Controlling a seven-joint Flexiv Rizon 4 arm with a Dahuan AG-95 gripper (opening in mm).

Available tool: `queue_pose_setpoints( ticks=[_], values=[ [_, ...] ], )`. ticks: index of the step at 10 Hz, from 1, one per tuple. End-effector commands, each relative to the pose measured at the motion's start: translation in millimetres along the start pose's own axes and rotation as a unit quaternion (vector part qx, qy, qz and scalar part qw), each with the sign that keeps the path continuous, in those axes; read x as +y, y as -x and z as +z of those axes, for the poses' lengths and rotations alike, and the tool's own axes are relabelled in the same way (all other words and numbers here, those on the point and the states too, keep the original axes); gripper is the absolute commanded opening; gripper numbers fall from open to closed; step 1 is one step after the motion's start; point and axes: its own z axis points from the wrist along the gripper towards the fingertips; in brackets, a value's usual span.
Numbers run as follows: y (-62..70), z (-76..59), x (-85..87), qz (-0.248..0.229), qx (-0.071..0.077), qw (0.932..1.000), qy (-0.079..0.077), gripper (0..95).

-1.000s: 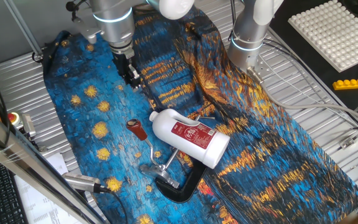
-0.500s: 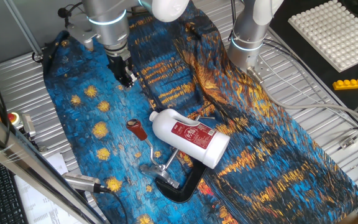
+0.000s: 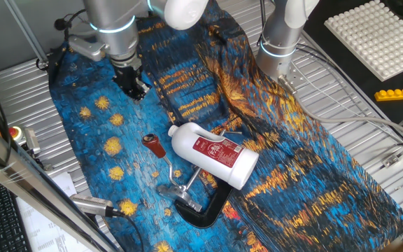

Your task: Push down the lever

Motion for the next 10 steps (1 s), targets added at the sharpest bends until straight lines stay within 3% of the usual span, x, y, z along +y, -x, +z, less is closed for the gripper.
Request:
queue_pose_setpoints(
  ticks=[1, 4, 5, 6, 7, 9, 10],
  values=[
    [14.3, 7.7, -11.1, -0.080, -0.002, 0.9968, -0.007, 0.0],
    [31.0, 11.4, -16.8, -0.181, -0.005, 0.9833, -0.014, 0.0],
    [40.1, 12.9, -18.7, -0.221, -0.005, 0.9753, -0.007, 0.0],
    [48.8, 14.5, -20.1, -0.281, -0.016, 0.9596, 0.003, 0.0],
    [55.5, 15.0, -20.4, -0.303, -0.021, 0.9529, 0.005, 0.0],
    [81.7, 15.7, -20.4, -0.405, -0.041, 0.9135, -0.007, 0.0],
    [89.2, 15.2, -19.9, -0.423, -0.043, 0.9049, -0.011, 0.0]
  ],
)
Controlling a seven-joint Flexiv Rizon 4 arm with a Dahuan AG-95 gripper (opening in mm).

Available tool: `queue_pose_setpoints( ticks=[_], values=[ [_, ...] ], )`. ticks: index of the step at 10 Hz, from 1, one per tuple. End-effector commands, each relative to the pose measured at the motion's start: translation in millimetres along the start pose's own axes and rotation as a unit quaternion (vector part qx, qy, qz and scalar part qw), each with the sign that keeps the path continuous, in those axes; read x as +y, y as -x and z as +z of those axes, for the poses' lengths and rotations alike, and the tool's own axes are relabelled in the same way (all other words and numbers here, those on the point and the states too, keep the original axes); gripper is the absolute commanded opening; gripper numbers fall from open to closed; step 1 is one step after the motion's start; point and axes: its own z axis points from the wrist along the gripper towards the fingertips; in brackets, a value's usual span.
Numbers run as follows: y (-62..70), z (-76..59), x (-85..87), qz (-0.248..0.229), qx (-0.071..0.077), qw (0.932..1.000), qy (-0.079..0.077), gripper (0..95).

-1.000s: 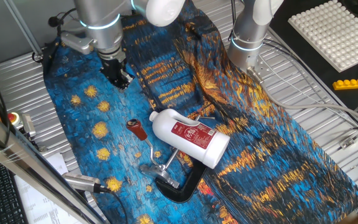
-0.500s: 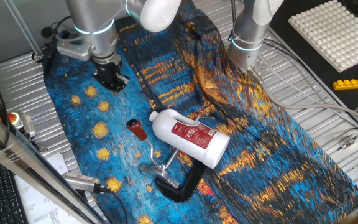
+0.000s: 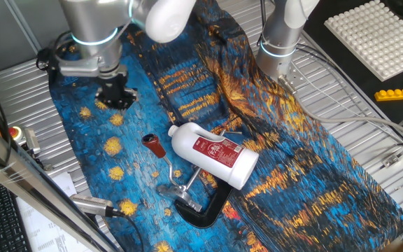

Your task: Push down the lever

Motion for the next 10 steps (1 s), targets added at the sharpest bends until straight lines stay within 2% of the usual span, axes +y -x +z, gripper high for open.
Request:
queue_pose_setpoints(
  ticks=[1, 2, 4, 5, 6, 7, 8, 9, 10],
  values=[
    [42.0, 6.4, -21.0, -0.155, -0.017, 0.9878, -0.012, 0.0],
    [50.4, 11.2, -16.6, -0.156, -0.021, 0.9874, -0.014, 0.0],
    [64.1, 20.3, -8.1, -0.184, -0.007, 0.9828, -0.018, 0.0],
    [64.1, 20.3, -8.1, -0.184, -0.007, 0.9828, -0.018, 0.0],
    [61.4, 26.6, -9.0, -0.199, 0.014, 0.9798, -0.003, 0.0],
    [58.0, 29.8, -10.5, -0.229, 0.031, 0.9723, 0.036, 0.0],
    [54.9, 33.4, -11.8, -0.267, 0.035, 0.9590, 0.089, 0.0],
    [52.2, 32.5, -13.4, -0.299, 0.032, 0.9484, 0.101, 0.0],
    [51.2, 31.9, -14.0, -0.319, 0.028, 0.9419, 0.103, 0.0]
  ],
)
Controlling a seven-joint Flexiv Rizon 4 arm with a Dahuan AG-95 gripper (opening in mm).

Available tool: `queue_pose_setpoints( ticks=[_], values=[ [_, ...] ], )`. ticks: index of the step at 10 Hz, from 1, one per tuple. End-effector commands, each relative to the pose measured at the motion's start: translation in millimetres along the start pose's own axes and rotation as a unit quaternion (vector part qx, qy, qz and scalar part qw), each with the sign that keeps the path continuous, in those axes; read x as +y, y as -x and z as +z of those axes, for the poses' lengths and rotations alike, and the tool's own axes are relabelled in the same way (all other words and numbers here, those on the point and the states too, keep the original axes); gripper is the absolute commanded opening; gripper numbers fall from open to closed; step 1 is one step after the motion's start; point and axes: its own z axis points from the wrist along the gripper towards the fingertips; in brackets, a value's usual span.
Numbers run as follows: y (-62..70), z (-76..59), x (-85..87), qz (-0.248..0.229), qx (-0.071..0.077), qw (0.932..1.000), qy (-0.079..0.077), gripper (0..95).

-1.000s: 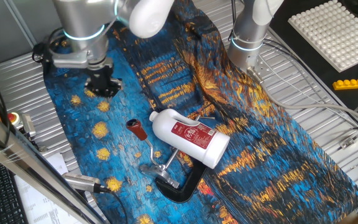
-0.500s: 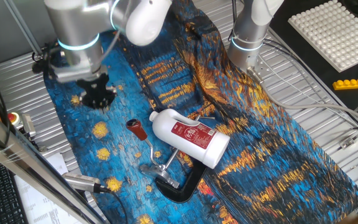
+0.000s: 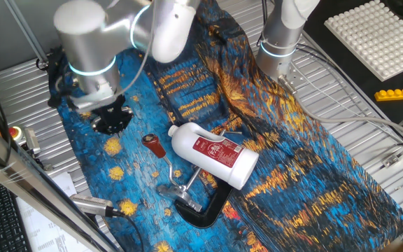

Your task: Push down the lever

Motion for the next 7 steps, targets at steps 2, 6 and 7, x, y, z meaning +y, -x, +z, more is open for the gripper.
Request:
queue_pose_setpoints(
  ticks=[2, 6, 7],
  values=[
    [-2.4, 3.6, -1.5, -0.095, -0.023, 0.9918, 0.083, 0.0],
    [4.5, 5.9, -1.2, -0.148, -0.056, 0.9839, 0.082, 0.0],
    [9.2, 6.8, -0.9, -0.151, -0.058, 0.9834, 0.082, 0.0]
  ],
)
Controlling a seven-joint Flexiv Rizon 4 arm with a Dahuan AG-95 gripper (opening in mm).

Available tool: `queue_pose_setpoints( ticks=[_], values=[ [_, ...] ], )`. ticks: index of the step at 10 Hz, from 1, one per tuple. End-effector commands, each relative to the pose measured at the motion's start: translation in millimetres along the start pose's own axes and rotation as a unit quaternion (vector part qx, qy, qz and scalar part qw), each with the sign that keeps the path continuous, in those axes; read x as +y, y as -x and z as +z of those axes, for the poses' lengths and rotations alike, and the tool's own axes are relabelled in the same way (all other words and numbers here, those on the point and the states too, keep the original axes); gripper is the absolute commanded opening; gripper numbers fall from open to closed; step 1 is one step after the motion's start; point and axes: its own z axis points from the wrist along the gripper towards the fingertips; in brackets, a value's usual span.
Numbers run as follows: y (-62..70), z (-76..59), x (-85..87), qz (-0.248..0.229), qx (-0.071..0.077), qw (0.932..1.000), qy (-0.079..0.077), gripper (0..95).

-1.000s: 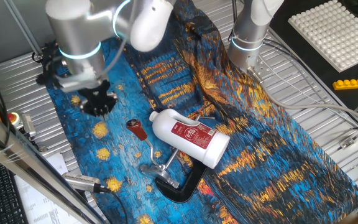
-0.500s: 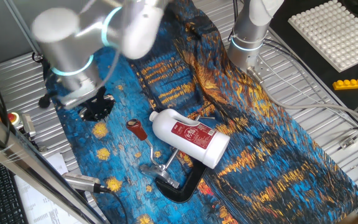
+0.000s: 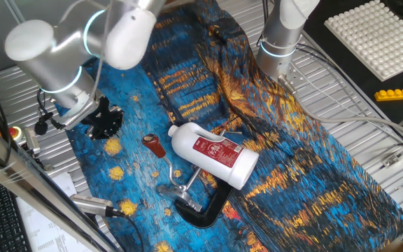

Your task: Push down the lever

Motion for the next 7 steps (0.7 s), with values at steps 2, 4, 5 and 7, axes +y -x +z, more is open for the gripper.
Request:
queue_pose_setpoints(
  ticks=[2, 4, 5, 7],
  values=[
    [19.6, 2.4, -3.6, -0.026, -0.016, 0.9995, -0.003, 0.0],
    [34.8, 2.3, -5.6, -0.032, -0.019, 0.9993, -0.003, 0.0],
    [37.4, 3.1, -5.9, -0.032, -0.025, 0.9992, -0.005, 0.0],
    [48.4, 7.7, -4.7, -0.029, -0.028, 0.9992, -0.007, 0.0]
  ],
)
